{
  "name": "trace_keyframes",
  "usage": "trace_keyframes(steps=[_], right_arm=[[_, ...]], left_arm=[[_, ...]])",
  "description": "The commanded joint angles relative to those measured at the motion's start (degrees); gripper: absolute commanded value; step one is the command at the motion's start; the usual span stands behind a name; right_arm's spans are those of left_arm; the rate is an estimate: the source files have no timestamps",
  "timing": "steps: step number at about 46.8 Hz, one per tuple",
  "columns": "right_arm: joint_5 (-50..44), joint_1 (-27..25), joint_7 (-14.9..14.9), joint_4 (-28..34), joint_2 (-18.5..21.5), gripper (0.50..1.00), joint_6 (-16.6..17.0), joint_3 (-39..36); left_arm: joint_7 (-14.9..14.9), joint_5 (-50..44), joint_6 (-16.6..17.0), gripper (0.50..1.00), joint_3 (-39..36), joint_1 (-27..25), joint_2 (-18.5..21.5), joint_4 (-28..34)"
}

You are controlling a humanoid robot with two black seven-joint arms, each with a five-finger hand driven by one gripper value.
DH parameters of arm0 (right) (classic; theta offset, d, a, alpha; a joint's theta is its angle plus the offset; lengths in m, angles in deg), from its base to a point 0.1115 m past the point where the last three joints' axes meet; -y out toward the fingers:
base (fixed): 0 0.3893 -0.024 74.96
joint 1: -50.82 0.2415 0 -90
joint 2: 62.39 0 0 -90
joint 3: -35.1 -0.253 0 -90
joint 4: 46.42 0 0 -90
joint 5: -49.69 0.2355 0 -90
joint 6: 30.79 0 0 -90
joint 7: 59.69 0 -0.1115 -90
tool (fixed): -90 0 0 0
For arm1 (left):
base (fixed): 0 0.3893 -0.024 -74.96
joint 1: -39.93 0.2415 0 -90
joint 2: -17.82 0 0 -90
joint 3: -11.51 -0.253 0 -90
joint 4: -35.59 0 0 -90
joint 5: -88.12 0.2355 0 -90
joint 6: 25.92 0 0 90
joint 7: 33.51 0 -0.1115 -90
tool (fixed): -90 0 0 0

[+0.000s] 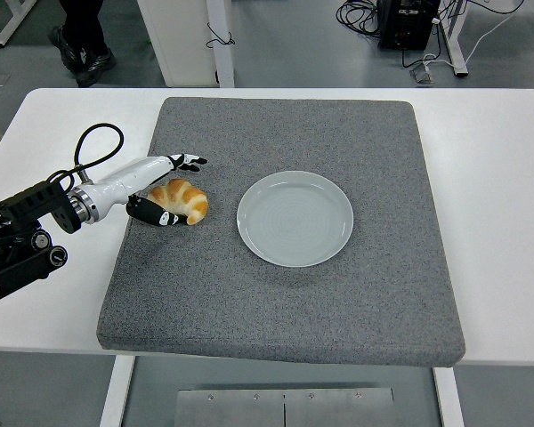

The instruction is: Place the bread on the plate

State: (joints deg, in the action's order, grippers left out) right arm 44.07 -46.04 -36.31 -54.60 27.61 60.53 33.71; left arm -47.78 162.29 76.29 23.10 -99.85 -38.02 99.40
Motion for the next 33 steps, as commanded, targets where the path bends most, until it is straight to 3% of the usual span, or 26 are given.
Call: trace_keyframes(steps=[1,4,7,9,11,12,22,33], right_arm=[[0.0,0.0,0.0,0.0,0.0,1.0,0.0,0.0],[0.0,0.0,0.0,0.0,0.0,1.0,0.0,0.0],[0.0,0.0,0.0,0.0,0.0,1.0,0.0,0.0],[0.0,0.0,0.0,0.0,0.0,1.0,0.0,0.0],[0.0,0.0,0.0,0.0,0.0,1.0,0.0,0.0],[0.0,0.0,0.0,0.0,0.0,1.0,0.0,0.0],[0.0,0.0,0.0,0.0,0.0,1.0,0.0,0.0],[0.0,0.0,0.0,0.0,0.0,1.0,0.0,0.0]], left_arm=[[-0.1,-0.8,0.1,0.758,-0.1,0.3,-0.1,0.0],[-0.1,-1.2,0.1,0.749,-0.2,0.6,-0.1,0.0],[-0.1,-1.2,0.2,0.689,-0.1,0.8,-0.1,0.0],[-0.1,-1.2,0.2,0.628,-0.2,0.8,-0.2,0.0],[-0.1,-1.2,0.3,0.511,-0.3,0.8,-0.2,0.0],[-0.1,-1.3,0.2,0.5,-0.3,0.7,-0.1,0.0],[-1.4,-2.5,-0.1,0.5,-0.5,-0.7,0.9,0.7],[-2.1,-2.8,-1.5,0.5,-0.4,-5.7,5.8,4.3]])
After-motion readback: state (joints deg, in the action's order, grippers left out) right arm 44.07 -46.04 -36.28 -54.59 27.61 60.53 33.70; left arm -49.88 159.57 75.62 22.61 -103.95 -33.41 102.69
